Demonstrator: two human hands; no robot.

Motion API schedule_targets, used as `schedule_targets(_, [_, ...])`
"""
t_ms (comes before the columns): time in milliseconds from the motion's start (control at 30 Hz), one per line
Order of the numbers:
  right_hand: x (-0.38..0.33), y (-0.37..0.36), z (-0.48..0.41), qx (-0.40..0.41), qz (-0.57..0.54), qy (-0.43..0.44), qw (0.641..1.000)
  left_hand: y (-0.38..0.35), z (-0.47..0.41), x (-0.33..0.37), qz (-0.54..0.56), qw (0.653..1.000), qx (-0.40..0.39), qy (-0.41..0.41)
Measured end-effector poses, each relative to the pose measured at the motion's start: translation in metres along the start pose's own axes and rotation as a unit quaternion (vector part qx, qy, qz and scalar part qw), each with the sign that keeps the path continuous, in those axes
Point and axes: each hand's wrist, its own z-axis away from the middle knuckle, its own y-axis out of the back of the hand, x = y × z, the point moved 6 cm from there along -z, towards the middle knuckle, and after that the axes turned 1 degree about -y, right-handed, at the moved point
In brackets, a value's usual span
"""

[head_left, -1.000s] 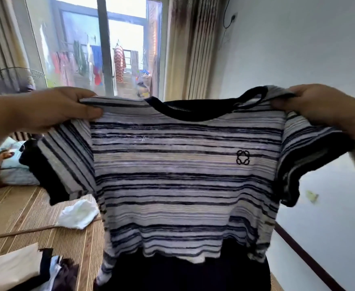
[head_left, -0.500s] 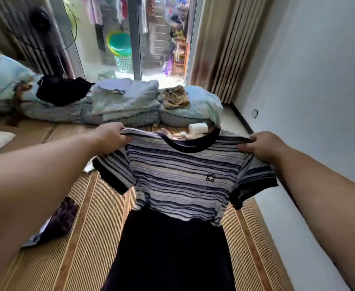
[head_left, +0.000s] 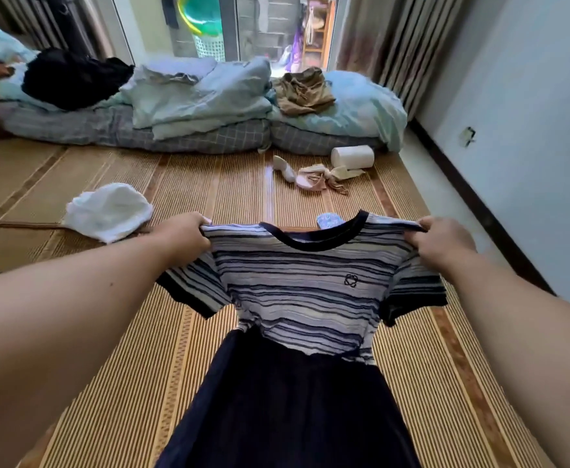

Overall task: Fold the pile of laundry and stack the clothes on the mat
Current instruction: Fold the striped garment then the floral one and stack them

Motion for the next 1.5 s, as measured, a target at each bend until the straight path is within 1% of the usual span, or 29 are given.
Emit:
schedule_targets(133, [0.026,-0.035,-0.001,0.088,0.002,-0.003,0.996,-0.029,-0.023,-0.007,-0.036,0.999,0.032,-0.004])
schedule_targets(200, [0.041,-0.047,0.023,0.105,-0.022,0.029,0.994,-0.045,-0.017,-0.011,-0.063,0.996,0.030,-0.047])
schedule_targets(233, [0.048,-0.052,0.039,0.087,-0.037,0.063,0.994,-0.055,-0.010,-0.013,-0.081,0.993,0.011,-0.085])
schedule_targets(267, [0.054,-0.055,0.057,0.054,-0.037,0.102,0.993,-0.069,0.001,-0.014,-0.112,0.984,-0.025,-0.134])
schedule_targets(300, [0.059,-0.058,0.077,0.016,-0.017,0.138,0.990,-0.085,0.014,-0.014,-0.155,0.968,-0.069,-0.187])
schedule_targets(333, [0.064,-0.061,0.096,-0.030,0.031,0.164,0.986,-0.098,0.030,-0.017,-0.198,0.946,-0.115,-0.230])
schedule_targets(367, [0.070,-0.065,0.114,-0.073,0.090,0.184,0.976,-0.108,0.046,-0.019,-0.224,0.929,-0.144,-0.259])
schedule_targets(433, [0.073,-0.067,0.150,-0.116,0.181,0.237,0.947,-0.121,0.077,-0.021,-0.214,0.917,-0.180,-0.284])
schedule_targets(500, [0.072,-0.074,0.185,-0.132,0.211,0.272,0.930,-0.135,0.112,-0.026,-0.212,0.906,-0.226,-0.288])
schedule_targets(567, [0.065,-0.077,0.218,-0.134,0.220,0.287,0.923,-0.148,0.148,-0.033,-0.234,0.886,-0.269,-0.295])
schedule_targets(633, [0.065,-0.084,0.246,-0.134,0.214,0.278,0.927,-0.159,0.180,-0.040,-0.263,0.865,-0.307,-0.296])
schedule_targets(700, [0.072,-0.092,0.272,-0.156,0.253,0.245,0.923,-0.169,0.207,-0.049,-0.288,0.851,-0.342,-0.277])
schedule_targets(767, [0.090,-0.113,0.296,-0.235,0.295,0.169,0.911,-0.183,0.229,-0.062,-0.322,0.834,-0.382,-0.235])
schedule_targets(800, [0.103,-0.126,0.304,-0.279,0.295,0.122,0.906,-0.190,0.236,-0.068,-0.333,0.831,-0.394,-0.209])
schedule_targets(833, [0.114,-0.137,0.309,-0.309,0.286,0.082,0.903,-0.196,0.239,-0.073,-0.334,0.837,-0.395,-0.181])
schedule_targets(867, [0.119,-0.143,0.309,-0.329,0.268,0.045,0.904,-0.198,0.236,-0.074,-0.314,0.857,-0.381,-0.149])
schedule_targets(900, [0.122,-0.149,0.303,-0.317,0.236,0.018,0.918,-0.201,0.230,-0.075,-0.275,0.887,-0.353,-0.114])
schedule_targets(967, [0.120,-0.147,0.277,-0.216,0.163,-0.012,0.962,-0.197,0.207,-0.072,-0.162,0.953,-0.252,-0.054])
schedule_targets(1000, [0.117,-0.147,0.258,-0.156,0.141,-0.018,0.977,-0.197,0.194,-0.071,-0.105,0.973,-0.204,-0.026])
schedule_targets(1067, [0.111,-0.146,0.222,-0.070,0.117,-0.023,0.990,-0.198,0.168,-0.069,-0.017,0.988,-0.153,0.029])
schedule_targets(1100, [0.108,-0.148,0.203,-0.052,0.097,-0.032,0.993,-0.201,0.154,-0.068,0.011,0.988,-0.145,0.049])
schedule_targets(1167, [0.106,-0.164,0.169,-0.071,0.065,-0.057,0.994,-0.213,0.126,-0.066,0.066,0.983,-0.154,0.079])
schedule_targets(1233, [0.105,-0.185,0.141,-0.123,0.044,-0.075,0.989,-0.233,0.101,-0.065,0.150,0.966,-0.176,0.114])
schedule_targets(1300, [0.099,-0.203,0.121,-0.181,0.035,-0.087,0.979,-0.246,0.080,-0.065,0.211,0.950,-0.176,0.146])
schedule_targets(1400, [0.097,-0.223,0.109,-0.253,0.064,-0.090,0.961,-0.261,0.055,-0.068,0.210,0.940,-0.188,0.191])
schedule_targets(1433, [0.097,-0.227,0.109,-0.277,0.072,-0.097,0.953,-0.263,0.052,-0.069,0.223,0.931,-0.204,0.206])
schedule_targets(1500, [0.098,-0.231,0.110,-0.330,0.100,-0.097,0.934,-0.264,0.054,-0.065,0.277,0.893,-0.265,0.234])
